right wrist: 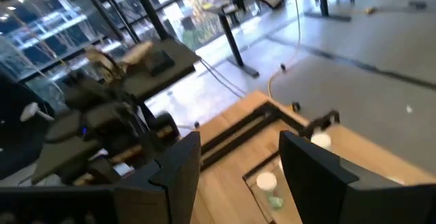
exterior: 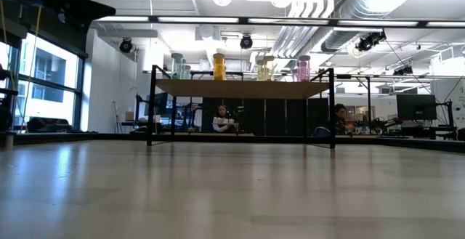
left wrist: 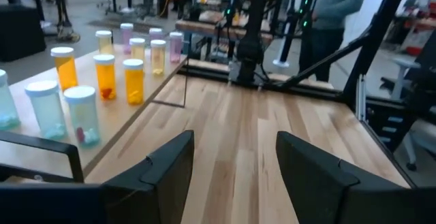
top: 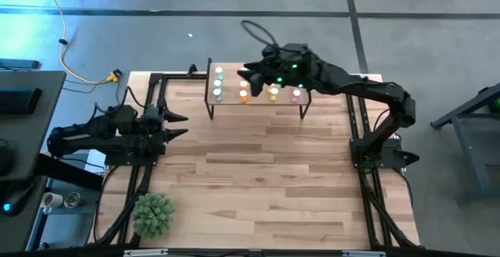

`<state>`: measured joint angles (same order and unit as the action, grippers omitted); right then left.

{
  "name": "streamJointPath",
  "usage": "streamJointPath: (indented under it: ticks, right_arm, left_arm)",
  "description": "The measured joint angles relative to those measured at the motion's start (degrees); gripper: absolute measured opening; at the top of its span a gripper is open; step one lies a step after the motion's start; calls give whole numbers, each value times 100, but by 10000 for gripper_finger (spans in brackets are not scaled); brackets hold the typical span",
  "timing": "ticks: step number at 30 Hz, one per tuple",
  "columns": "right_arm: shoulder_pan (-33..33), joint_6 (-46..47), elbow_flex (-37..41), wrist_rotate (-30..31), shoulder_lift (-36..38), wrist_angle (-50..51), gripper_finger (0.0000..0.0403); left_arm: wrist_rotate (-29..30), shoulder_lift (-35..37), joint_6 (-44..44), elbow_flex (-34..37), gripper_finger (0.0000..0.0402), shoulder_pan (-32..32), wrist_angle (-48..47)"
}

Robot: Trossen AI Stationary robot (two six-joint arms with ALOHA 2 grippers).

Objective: Pick and place medicine bottles onto shelf by color
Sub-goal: Return to Home Position

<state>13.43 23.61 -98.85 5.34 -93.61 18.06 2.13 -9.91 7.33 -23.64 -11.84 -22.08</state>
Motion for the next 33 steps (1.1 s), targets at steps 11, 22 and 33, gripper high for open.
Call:
streamJointPath:
  ticks: [11, 22, 33]
  right_arm:
    - [-221, -1389, 30, -133, 1361, 973, 190]
    - [-868, -1188, 3056, 881, 3910, 301, 190]
    - [-1334, -684, 6693, 883, 6123, -1758, 190]
  left_arm:
    - [-157, 601, 182, 1080, 200, 11, 1010]
    - [-139, 597, 370, 1469, 179, -61, 1337]
    - [11, 597, 227, 1469, 121, -93, 1245]
